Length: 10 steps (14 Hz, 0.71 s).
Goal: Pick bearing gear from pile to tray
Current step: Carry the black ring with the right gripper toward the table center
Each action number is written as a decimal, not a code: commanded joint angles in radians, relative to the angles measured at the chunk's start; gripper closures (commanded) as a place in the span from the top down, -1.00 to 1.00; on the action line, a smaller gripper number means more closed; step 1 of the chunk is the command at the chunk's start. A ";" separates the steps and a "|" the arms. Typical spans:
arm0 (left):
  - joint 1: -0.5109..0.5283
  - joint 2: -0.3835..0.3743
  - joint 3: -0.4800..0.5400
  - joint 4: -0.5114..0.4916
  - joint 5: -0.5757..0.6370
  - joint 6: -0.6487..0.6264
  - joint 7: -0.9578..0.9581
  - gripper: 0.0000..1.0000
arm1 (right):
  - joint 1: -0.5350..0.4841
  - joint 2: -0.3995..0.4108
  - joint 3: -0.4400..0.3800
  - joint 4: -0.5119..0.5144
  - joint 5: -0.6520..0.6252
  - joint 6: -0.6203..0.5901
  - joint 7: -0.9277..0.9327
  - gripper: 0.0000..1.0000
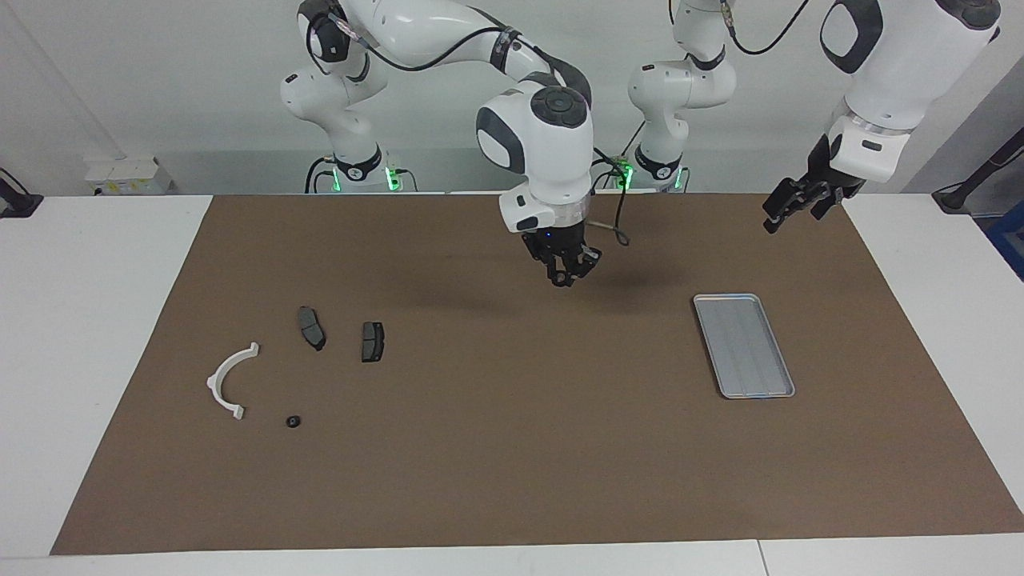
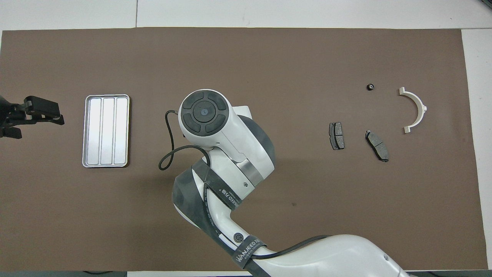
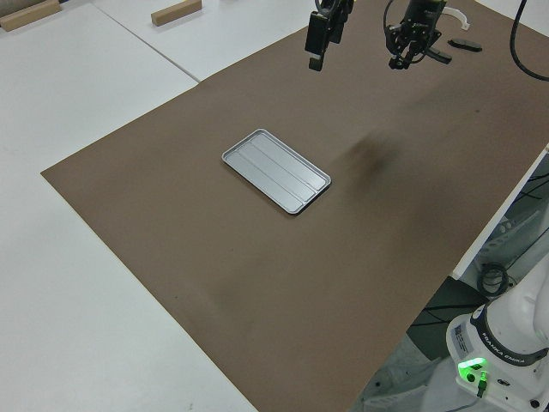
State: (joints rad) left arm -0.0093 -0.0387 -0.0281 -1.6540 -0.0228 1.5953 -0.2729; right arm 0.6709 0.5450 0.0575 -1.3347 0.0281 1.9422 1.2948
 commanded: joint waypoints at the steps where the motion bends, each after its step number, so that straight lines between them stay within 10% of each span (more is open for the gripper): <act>1: -0.003 0.002 0.005 0.005 -0.011 -0.015 0.003 1.00 | 0.007 0.064 -0.002 0.005 -0.039 0.067 0.038 -1.00; 10: -0.003 0.002 0.005 0.005 -0.011 -0.015 0.003 1.00 | 0.006 0.139 -0.007 -0.043 -0.097 0.135 0.055 -1.00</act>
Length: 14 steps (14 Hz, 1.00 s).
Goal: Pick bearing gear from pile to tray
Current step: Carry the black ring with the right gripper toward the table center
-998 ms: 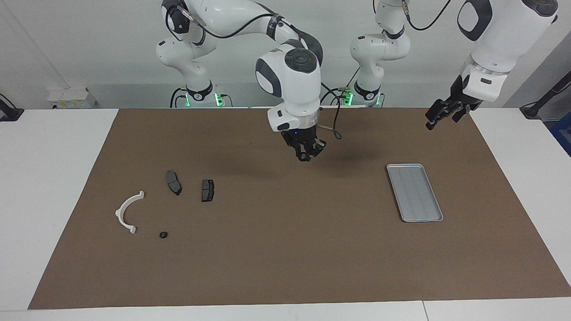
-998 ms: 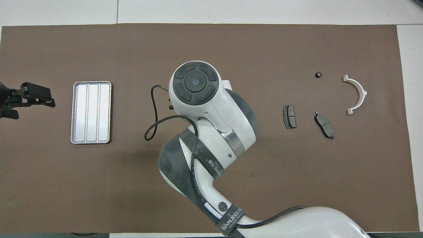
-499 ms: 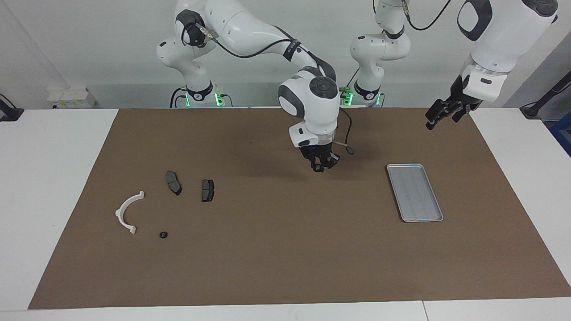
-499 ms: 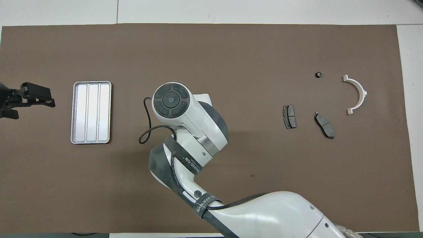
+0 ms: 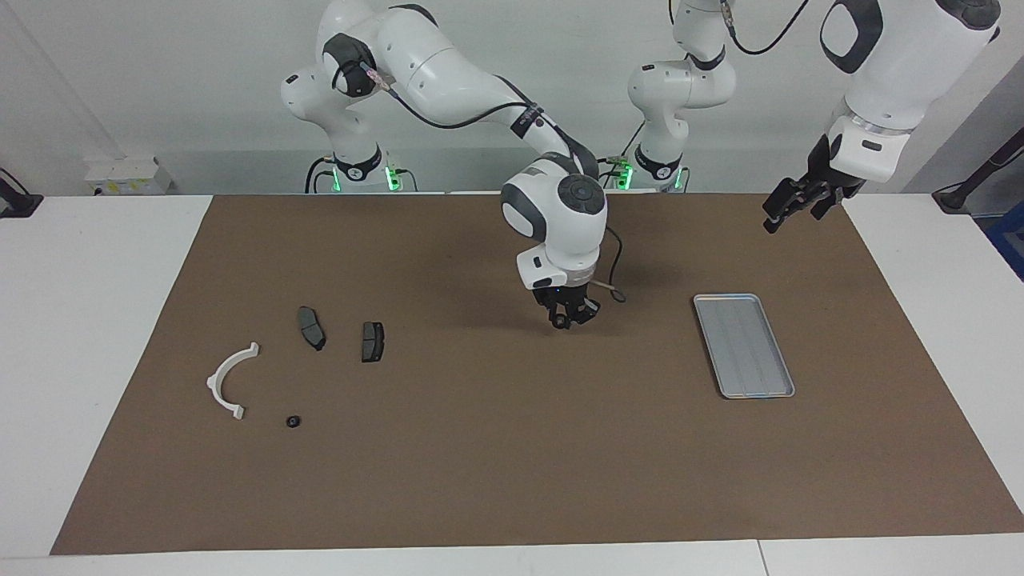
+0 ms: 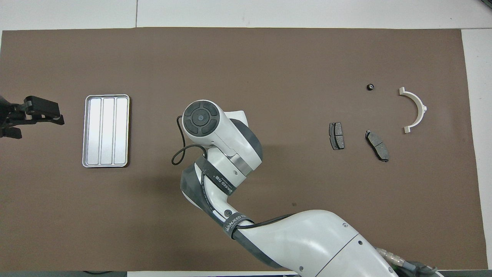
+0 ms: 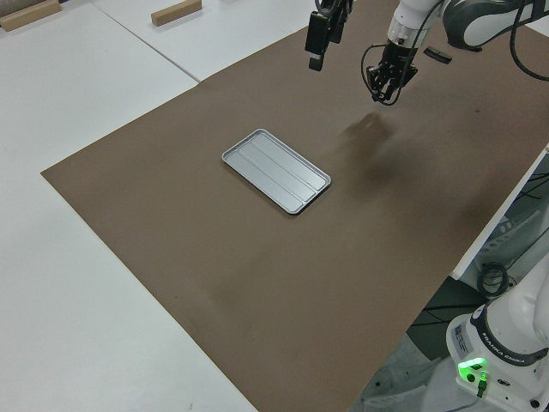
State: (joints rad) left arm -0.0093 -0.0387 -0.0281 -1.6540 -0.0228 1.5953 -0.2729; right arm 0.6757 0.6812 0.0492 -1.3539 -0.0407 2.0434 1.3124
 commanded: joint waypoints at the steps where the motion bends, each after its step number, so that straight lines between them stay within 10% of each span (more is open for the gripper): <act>1: -0.003 0.002 0.005 0.005 -0.013 -0.015 0.003 1.00 | 0.001 0.007 0.001 -0.028 -0.033 0.043 0.041 -1.00; 8: -0.003 0.002 0.005 0.005 -0.011 -0.015 0.003 1.00 | 0.001 0.023 0.000 -0.048 -0.042 0.070 0.045 -1.00; 13: -0.005 0.002 0.005 0.005 -0.011 -0.015 0.003 1.00 | 0.001 0.023 -0.002 -0.039 -0.051 0.037 0.045 1.00; 14: -0.005 0.002 0.005 0.005 -0.011 -0.015 0.003 1.00 | 0.004 0.023 0.000 -0.033 -0.059 0.009 0.044 1.00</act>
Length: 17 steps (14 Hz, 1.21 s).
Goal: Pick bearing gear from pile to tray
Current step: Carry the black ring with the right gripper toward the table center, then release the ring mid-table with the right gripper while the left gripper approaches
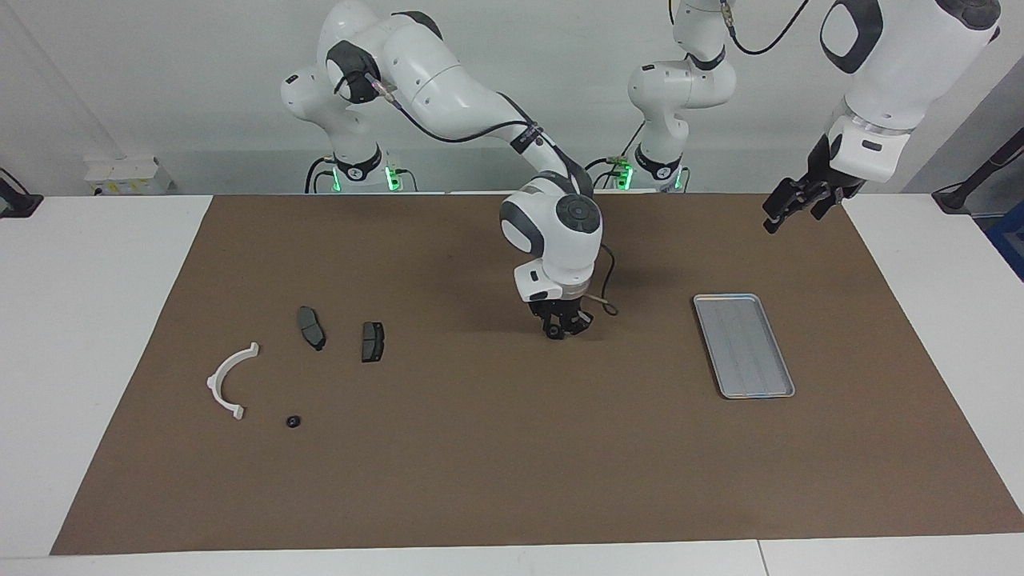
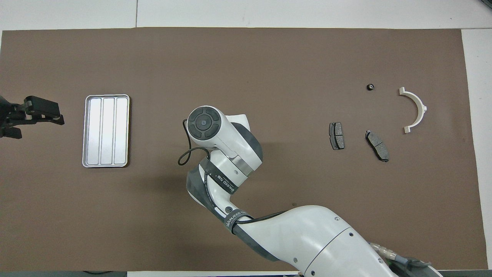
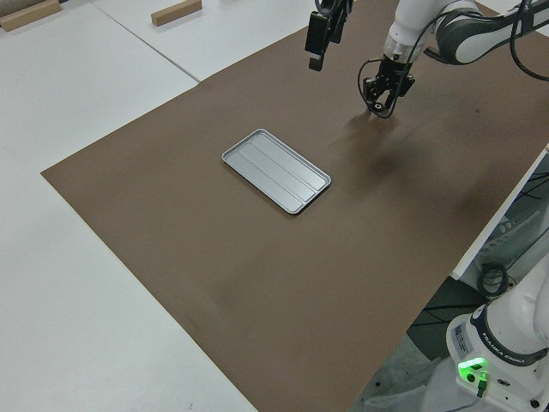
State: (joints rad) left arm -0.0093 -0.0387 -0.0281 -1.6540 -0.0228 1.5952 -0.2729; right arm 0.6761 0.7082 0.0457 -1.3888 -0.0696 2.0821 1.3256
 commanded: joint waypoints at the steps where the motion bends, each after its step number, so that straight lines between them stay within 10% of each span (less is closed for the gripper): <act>1: -0.003 0.002 0.005 0.005 -0.011 -0.015 0.003 1.00 | 0.000 -0.004 0.002 0.013 -0.039 -0.068 0.029 1.00; 12: -0.024 -0.016 0.000 -0.079 -0.011 0.106 -0.164 1.00 | -0.289 -0.188 0.002 0.145 -0.025 -0.385 -0.664 1.00; 17: -0.175 0.138 0.002 -0.082 -0.013 0.247 -0.328 1.00 | -0.473 -0.243 0.002 0.041 -0.027 -0.343 -1.043 1.00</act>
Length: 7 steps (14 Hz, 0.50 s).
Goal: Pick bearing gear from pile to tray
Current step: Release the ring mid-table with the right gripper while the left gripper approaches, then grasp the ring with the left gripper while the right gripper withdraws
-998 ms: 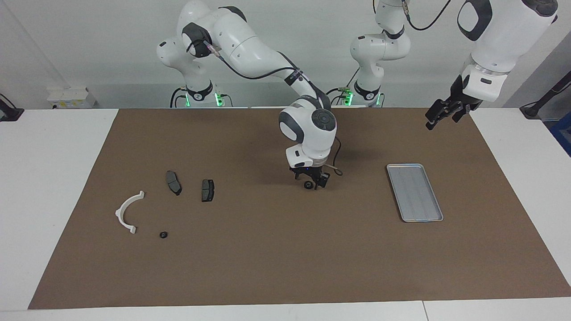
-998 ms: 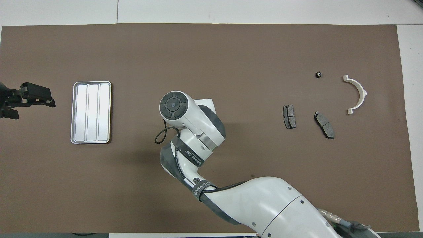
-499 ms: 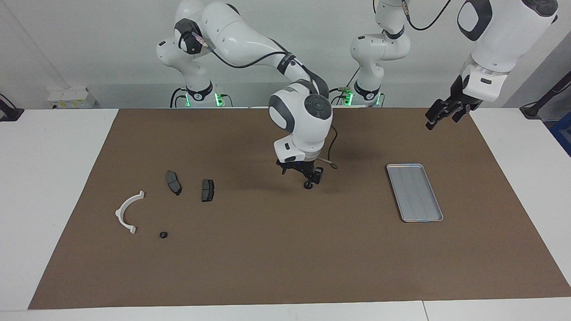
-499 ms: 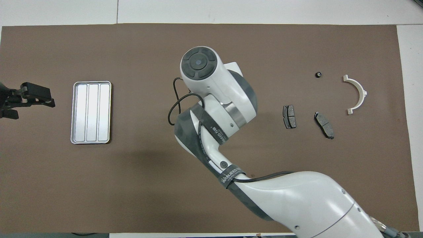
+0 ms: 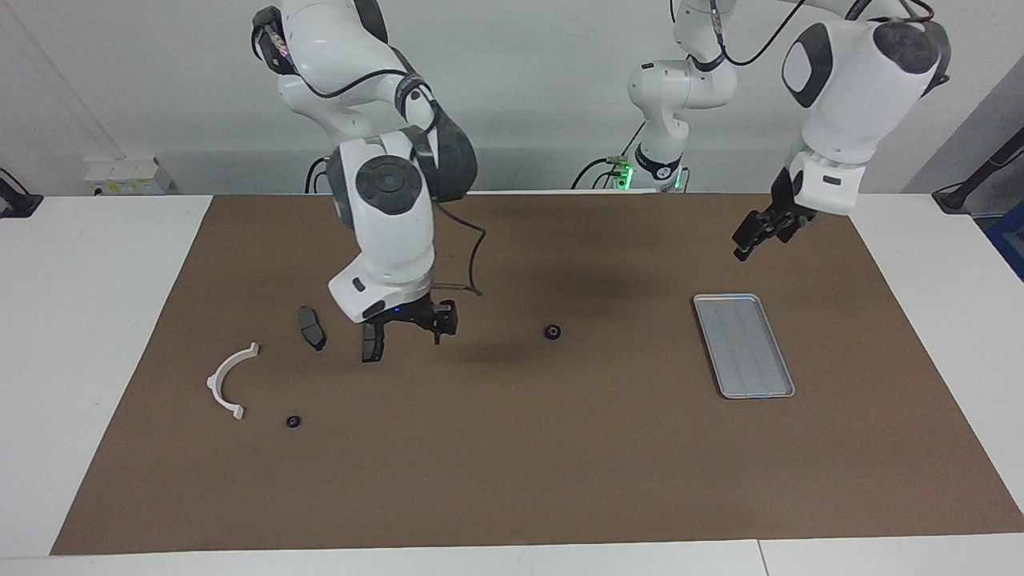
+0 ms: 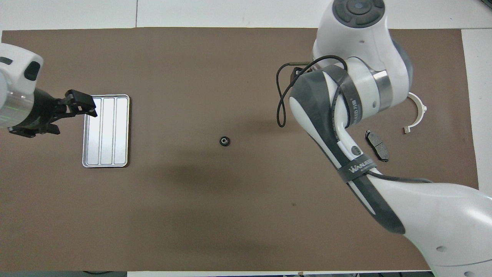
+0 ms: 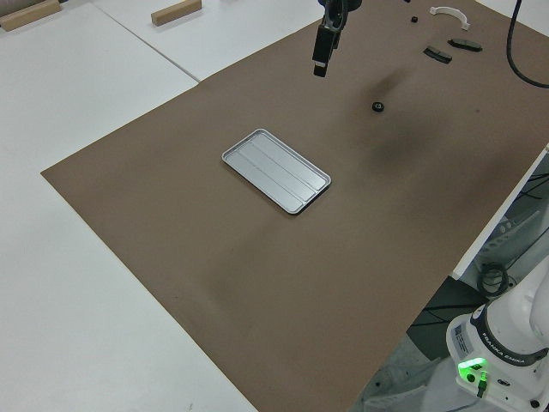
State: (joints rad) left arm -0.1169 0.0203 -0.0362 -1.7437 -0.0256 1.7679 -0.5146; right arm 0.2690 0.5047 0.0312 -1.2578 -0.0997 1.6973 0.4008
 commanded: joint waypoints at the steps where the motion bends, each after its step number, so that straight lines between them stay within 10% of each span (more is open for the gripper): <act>1: -0.096 0.111 0.010 0.009 -0.010 0.106 -0.123 1.00 | -0.097 -0.054 0.016 -0.130 0.002 0.095 -0.182 1.00; 7: -0.274 0.374 0.012 0.090 -0.001 0.305 -0.404 1.00 | -0.241 -0.135 0.016 -0.454 -0.001 0.495 -0.399 1.00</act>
State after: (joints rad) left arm -0.3408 0.2918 -0.0400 -1.7192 -0.0257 2.0168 -0.8239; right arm 0.0668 0.4363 0.0307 -1.5887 -0.0999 2.1178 0.0378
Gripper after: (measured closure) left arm 0.000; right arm 0.000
